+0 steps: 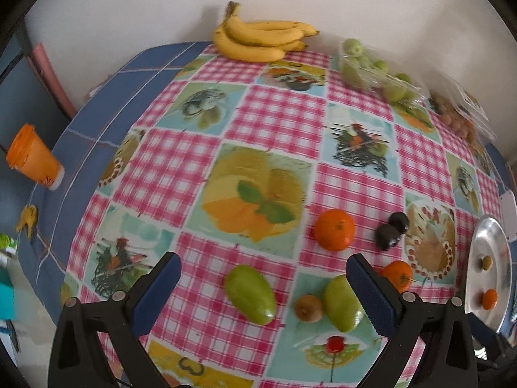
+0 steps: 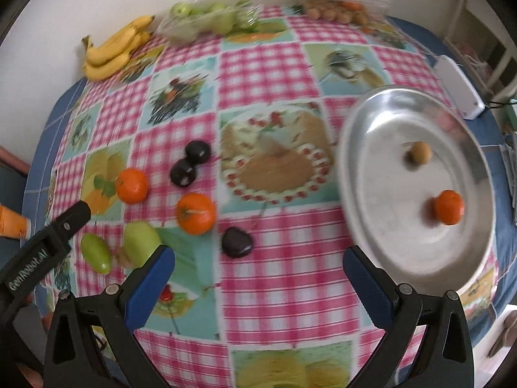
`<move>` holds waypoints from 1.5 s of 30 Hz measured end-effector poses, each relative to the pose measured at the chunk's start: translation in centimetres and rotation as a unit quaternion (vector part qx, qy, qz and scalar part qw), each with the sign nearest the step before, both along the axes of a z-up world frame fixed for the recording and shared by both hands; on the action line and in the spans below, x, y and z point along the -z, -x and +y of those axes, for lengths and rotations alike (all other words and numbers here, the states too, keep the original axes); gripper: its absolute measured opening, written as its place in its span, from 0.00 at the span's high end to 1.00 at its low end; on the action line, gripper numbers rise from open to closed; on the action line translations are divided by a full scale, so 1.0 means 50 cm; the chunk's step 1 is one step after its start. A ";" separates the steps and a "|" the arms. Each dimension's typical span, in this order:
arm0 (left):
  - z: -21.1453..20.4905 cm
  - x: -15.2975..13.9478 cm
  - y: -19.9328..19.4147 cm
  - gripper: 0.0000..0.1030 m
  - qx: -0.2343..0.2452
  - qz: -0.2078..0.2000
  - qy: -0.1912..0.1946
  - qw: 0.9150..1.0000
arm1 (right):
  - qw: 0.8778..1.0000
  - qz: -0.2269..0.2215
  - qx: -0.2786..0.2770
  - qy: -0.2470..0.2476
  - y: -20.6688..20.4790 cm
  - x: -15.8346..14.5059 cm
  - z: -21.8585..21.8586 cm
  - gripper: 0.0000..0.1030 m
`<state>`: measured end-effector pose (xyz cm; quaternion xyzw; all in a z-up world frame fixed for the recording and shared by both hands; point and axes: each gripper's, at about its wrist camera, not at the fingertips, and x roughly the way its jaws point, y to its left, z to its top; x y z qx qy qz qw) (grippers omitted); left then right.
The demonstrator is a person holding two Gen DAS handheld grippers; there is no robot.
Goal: Organize fruits
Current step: 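Move the left tool to a green mango while the right tool approaches a dark plum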
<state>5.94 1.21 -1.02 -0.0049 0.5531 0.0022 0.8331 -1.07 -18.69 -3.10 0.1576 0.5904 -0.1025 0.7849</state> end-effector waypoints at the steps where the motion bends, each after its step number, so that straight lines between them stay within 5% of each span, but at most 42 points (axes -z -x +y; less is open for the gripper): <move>1: 0.006 0.001 0.000 0.00 -0.004 0.002 0.003 1.000 | 1.000 0.003 -0.004 -0.002 -0.003 0.006 0.008 0.00; 19: 0.067 0.055 -0.006 0.00 -0.044 0.053 0.023 0.997 | 0.999 0.026 -0.025 -0.017 -0.022 0.050 0.040 0.00; 39: 0.074 0.080 -0.011 0.02 -0.055 0.089 0.060 0.993 | 1.000 -0.005 -0.003 -0.018 -0.026 0.041 0.004 0.00; 45: 0.068 0.093 -0.005 0.23 -0.049 0.106 0.081 0.990 | 1.000 0.000 -0.010 -0.013 -0.029 0.052 0.004 0.29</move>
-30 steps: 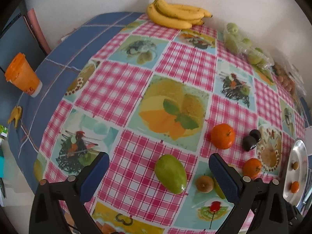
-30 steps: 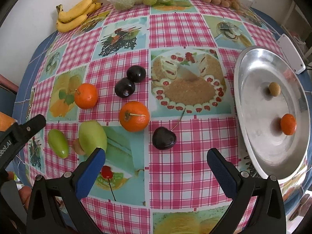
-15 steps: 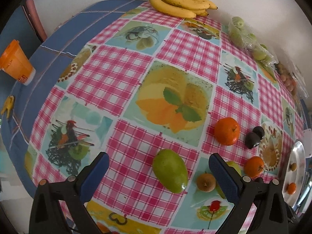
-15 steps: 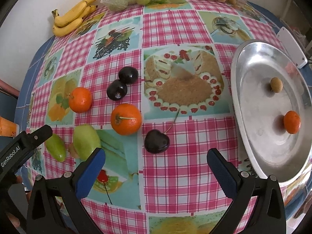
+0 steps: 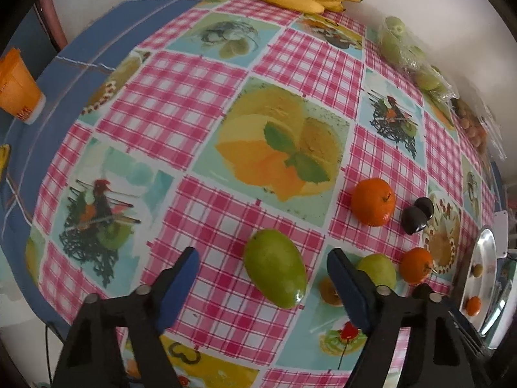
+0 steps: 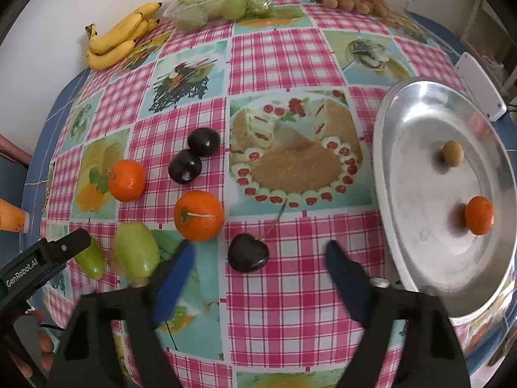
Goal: Organize fruits
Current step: 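Move the left tool to a green mango while the right tool approaches a dark plum, then close the left tool on the green mango while the right tool closes on the plum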
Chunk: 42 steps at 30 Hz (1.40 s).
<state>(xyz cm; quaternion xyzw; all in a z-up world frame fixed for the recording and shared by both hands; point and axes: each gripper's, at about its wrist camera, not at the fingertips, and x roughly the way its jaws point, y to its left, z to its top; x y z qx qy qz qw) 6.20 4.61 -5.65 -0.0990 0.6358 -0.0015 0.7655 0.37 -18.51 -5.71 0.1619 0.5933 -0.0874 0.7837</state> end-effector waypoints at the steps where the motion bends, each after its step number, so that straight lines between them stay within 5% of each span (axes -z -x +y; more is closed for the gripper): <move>1: -0.001 0.003 0.000 0.24 0.000 0.003 0.004 1.000 | 1.000 0.001 -0.001 0.001 0.002 0.002 -0.002 0.31; 11: -0.010 0.024 -0.003 0.58 -0.002 0.019 0.028 0.999 | 1.000 0.010 -0.016 0.004 -0.004 0.016 0.017 0.58; 19: 0.003 0.020 0.003 0.58 -0.007 0.016 0.038 0.999 | 1.000 0.009 -0.020 -0.003 -0.007 0.019 0.016 0.73; 42: 0.009 -0.084 0.010 0.59 -0.003 -0.083 0.059 0.995 | 0.998 -0.066 -0.011 -0.020 0.016 -0.083 -0.002 0.73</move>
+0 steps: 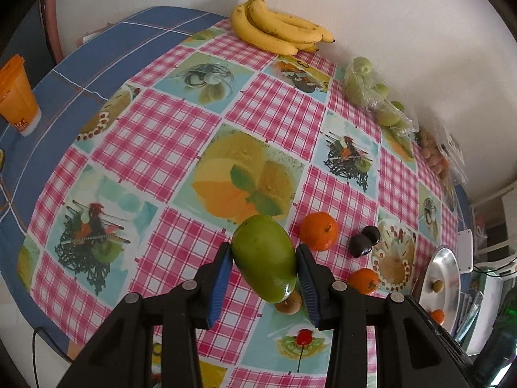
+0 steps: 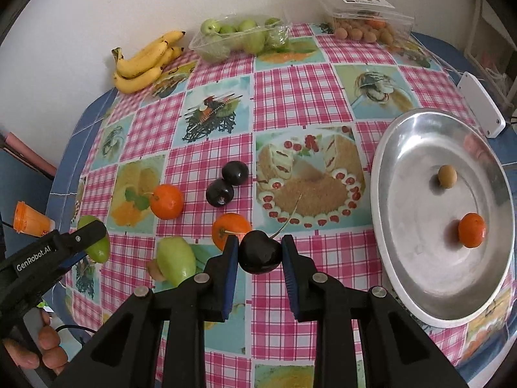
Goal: Organize fruits
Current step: 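Close the left tool on the green mango while the right tool closes on the plum, then carry the green mango and dark plum in both tools over the steel bowl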
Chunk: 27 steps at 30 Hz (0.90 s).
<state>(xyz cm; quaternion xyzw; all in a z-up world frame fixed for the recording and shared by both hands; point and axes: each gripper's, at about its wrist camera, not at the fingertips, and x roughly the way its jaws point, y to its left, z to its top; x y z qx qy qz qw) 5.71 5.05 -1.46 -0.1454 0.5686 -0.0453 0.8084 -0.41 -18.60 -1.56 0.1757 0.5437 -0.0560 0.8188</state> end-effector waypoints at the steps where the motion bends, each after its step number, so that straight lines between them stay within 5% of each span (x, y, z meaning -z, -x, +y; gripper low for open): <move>1: -0.001 0.001 0.000 0.59 0.000 0.001 -0.001 1.000 | 1.000 0.002 0.001 -0.002 0.001 0.002 -0.002 0.73; 27: -0.118 0.006 0.022 0.59 0.050 -0.003 -0.009 0.999 | 0.995 0.003 0.100 -0.017 0.069 -0.004 -0.162 0.73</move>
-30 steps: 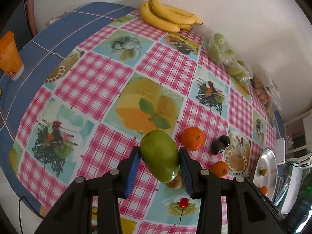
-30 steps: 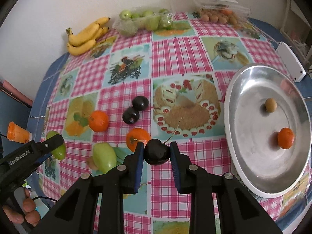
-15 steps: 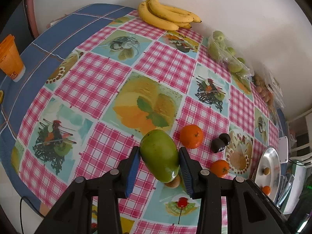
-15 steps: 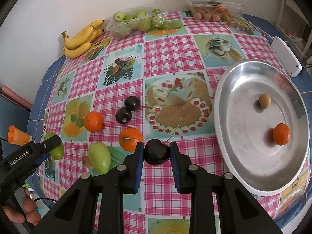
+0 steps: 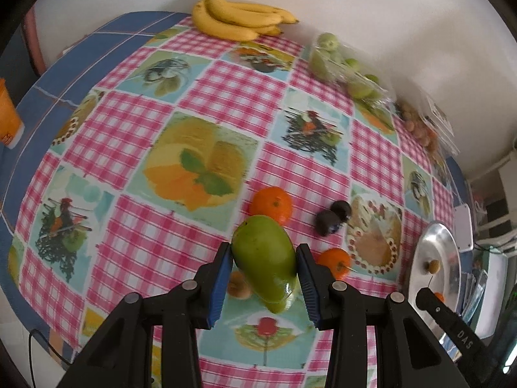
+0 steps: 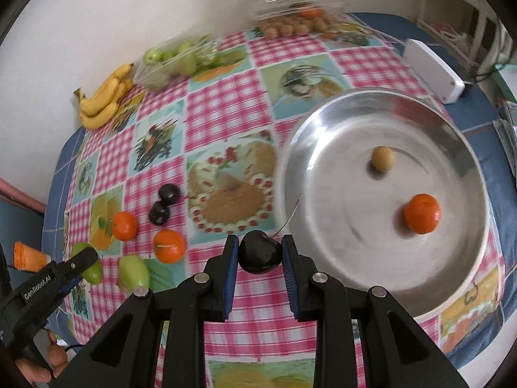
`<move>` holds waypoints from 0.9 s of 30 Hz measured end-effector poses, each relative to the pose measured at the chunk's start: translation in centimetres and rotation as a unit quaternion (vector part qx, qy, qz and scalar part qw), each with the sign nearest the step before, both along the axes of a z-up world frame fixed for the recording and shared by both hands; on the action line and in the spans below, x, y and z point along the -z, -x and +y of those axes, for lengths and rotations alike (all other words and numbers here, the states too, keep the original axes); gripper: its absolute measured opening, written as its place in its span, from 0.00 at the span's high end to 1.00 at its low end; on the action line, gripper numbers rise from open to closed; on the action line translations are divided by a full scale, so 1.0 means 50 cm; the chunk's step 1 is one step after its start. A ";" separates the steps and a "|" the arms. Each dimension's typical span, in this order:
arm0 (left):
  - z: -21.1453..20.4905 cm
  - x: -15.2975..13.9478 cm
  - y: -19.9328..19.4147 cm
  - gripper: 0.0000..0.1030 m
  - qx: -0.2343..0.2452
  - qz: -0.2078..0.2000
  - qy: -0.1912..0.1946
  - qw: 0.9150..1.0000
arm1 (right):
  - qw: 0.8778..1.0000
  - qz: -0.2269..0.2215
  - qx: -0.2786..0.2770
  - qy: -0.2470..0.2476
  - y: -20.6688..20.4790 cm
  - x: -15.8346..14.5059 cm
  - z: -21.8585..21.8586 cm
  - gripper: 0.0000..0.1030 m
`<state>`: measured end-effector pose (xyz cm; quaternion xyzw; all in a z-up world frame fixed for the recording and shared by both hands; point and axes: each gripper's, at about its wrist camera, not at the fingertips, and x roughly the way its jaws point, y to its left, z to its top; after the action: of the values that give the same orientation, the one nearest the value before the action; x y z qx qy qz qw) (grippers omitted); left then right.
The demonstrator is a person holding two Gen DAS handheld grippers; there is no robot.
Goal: Organize fruits
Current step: 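Carry the green mango and dark plum in both tools over the steel bowl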
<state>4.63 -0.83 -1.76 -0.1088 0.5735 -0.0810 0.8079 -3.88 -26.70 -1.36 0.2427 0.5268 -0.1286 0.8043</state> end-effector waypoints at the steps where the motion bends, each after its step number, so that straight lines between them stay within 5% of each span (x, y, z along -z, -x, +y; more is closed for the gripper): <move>1: -0.012 0.000 0.003 0.59 0.007 -0.001 0.001 1.000 | 1.000 0.001 0.009 -0.001 0.007 0.000 -0.015 0.73; 14: -0.165 -0.008 0.051 0.59 0.103 -0.023 -0.009 0.994 | 0.996 0.010 0.091 -0.001 0.080 0.011 -0.150 0.73; 27: -0.324 -0.022 0.091 0.59 0.204 -0.049 -0.002 0.978 | 0.994 0.030 0.104 -0.007 0.101 0.032 -0.180 0.73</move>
<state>0.06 -17.04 -0.65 0.0159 0.5437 -0.2485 0.8015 -8.92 -35.71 -2.95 0.2979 0.5235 -0.2154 0.7686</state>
